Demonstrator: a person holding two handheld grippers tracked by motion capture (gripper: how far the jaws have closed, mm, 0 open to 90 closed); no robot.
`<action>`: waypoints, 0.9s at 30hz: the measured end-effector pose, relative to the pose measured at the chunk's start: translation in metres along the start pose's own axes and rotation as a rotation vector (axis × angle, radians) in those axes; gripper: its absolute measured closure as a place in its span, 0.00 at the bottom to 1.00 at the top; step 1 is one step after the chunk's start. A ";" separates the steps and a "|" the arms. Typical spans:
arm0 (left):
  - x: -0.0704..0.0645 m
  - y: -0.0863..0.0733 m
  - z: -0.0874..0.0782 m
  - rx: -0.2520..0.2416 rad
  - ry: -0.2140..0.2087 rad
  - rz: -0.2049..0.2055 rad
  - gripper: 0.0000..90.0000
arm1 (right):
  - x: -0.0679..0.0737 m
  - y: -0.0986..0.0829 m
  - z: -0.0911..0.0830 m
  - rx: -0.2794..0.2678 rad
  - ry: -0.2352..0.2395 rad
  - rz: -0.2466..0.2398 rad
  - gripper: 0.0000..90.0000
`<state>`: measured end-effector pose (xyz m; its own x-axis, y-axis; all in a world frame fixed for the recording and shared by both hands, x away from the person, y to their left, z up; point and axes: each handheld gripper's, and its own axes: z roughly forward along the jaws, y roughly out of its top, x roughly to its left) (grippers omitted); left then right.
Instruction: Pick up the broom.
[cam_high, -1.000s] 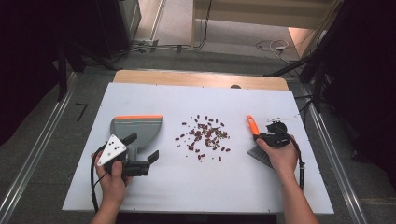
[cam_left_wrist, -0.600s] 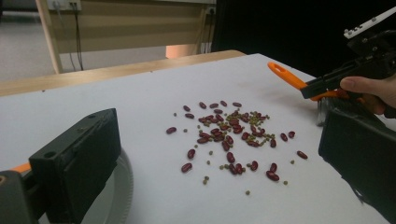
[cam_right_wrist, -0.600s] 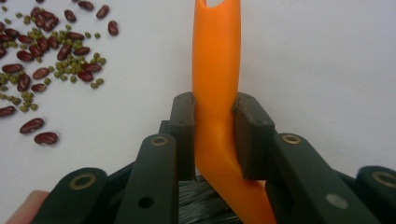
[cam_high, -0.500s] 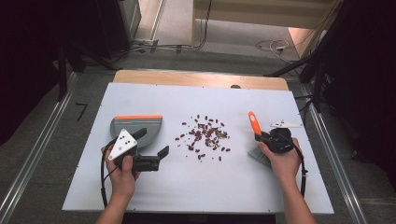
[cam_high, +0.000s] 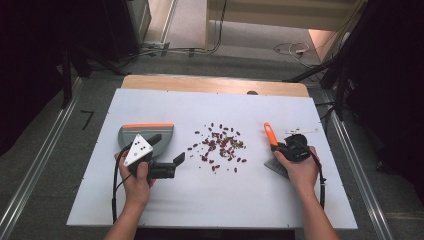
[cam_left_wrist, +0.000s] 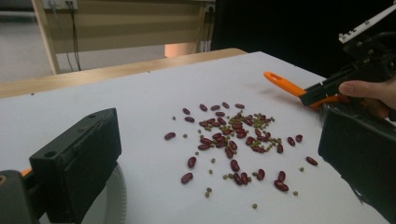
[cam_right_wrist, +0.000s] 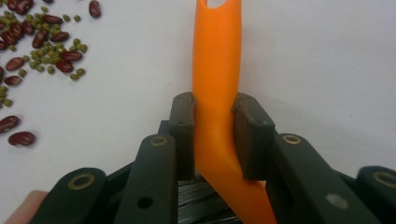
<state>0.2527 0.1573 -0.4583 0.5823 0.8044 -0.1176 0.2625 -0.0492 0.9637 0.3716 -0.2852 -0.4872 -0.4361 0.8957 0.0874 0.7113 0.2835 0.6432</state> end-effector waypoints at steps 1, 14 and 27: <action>0.000 0.000 0.000 0.000 0.000 0.000 0.00 | 0.000 0.000 -0.002 -0.010 0.006 0.004 0.77; -0.005 -0.002 0.003 -0.002 -0.019 0.002 0.00 | 0.006 -0.012 -0.030 -0.251 0.039 0.004 0.78; -0.015 0.002 0.005 -0.017 -0.047 0.017 0.00 | 0.016 -0.013 -0.059 -0.459 0.043 -0.012 0.78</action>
<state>0.2483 0.1420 -0.4557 0.6220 0.7749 -0.1124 0.2400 -0.0521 0.9694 0.3231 -0.2946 -0.4488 -0.4723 0.8754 0.1033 0.3928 0.1041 0.9137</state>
